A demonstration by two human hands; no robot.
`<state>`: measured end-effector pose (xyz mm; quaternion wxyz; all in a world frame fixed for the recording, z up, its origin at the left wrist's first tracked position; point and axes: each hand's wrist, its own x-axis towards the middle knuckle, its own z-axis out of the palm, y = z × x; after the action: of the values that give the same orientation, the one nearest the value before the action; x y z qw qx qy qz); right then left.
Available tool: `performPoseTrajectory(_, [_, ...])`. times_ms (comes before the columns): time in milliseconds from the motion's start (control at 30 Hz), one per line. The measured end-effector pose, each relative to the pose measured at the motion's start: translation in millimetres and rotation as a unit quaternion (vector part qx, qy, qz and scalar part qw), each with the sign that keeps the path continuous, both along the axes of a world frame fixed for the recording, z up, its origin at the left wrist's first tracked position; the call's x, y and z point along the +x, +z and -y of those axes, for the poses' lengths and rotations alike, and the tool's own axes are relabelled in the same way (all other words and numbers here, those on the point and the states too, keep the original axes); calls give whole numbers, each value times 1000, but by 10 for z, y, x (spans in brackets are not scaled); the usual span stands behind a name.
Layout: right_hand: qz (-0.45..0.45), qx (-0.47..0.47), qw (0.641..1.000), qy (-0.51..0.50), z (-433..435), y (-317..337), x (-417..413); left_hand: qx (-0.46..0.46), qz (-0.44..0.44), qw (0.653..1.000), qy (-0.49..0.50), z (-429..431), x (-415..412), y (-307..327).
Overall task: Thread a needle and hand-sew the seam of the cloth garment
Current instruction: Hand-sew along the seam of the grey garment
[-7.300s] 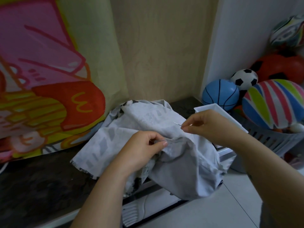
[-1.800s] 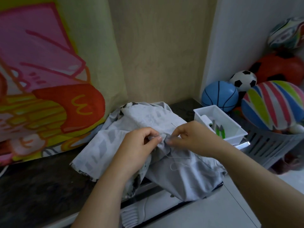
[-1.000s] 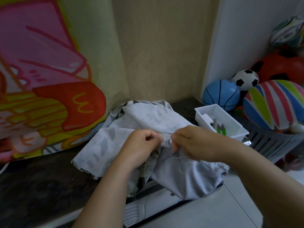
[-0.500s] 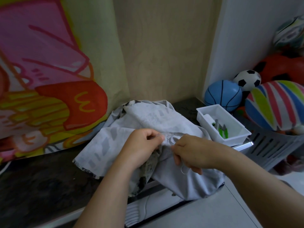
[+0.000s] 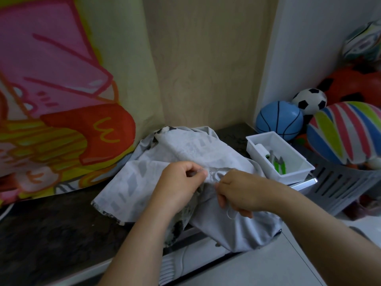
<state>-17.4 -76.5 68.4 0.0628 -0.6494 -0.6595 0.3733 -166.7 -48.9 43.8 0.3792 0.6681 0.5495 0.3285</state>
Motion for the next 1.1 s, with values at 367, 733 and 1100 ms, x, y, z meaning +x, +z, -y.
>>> performPoseTrajectory(367, [-46, -11, 999, -20, -72, -65, -54, 143, -142, 979, 34, 74, 133, -6])
performPoseTrajectory(733, [-127, 191, 971, -62, -87, -52, 23, 21, 21, 997, 77, -51, 8, -4])
performPoseTrajectory(1100, [-108, 286, 951, -35, -38, -135, -38, -6, 72, 994, 82, -56, 32, -21])
